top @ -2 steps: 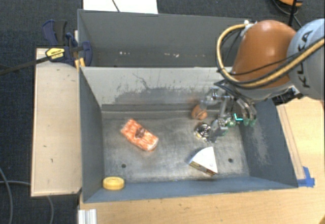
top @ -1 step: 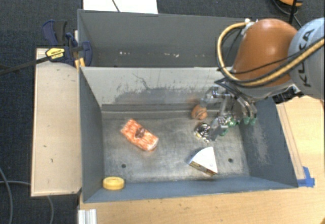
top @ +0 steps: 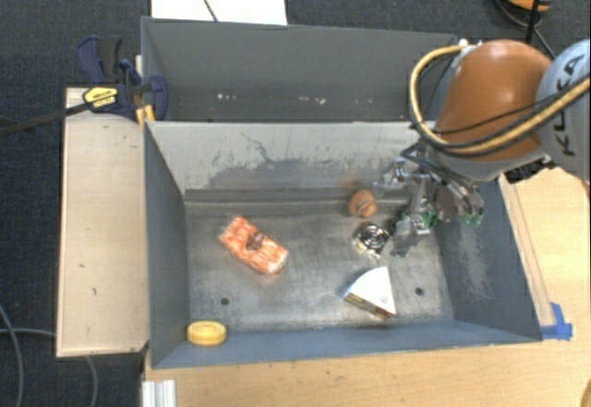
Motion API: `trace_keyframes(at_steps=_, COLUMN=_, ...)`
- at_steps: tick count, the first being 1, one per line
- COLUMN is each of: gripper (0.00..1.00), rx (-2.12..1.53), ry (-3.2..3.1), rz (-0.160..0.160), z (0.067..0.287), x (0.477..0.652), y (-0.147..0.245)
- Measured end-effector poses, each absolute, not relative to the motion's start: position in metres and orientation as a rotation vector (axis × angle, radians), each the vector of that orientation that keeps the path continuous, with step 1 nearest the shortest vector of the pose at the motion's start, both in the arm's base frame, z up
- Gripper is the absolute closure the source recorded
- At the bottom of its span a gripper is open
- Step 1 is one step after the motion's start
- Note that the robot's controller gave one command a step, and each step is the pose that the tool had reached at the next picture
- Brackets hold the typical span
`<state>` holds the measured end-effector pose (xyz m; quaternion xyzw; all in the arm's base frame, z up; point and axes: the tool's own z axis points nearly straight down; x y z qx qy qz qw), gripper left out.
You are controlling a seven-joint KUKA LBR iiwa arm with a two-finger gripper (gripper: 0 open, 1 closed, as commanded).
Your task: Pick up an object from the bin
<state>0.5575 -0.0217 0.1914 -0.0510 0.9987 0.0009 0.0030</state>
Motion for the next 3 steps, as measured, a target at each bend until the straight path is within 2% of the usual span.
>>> trace_keyframes(at_steps=1, gripper=0.00, rx=-0.686, ry=3.061, rz=-0.003, z=0.173, x=0.567, y=-0.056)
trace_keyframes(at_steps=2, gripper=0.00, rx=-0.890, ry=3.007, rz=-0.001, z=0.158, x=0.575, y=-0.071)
trace_keyframes(at_steps=3, gripper=0.00, rx=-0.638, ry=3.067, rz=-0.003, z=0.094, x=0.590, y=-0.123)
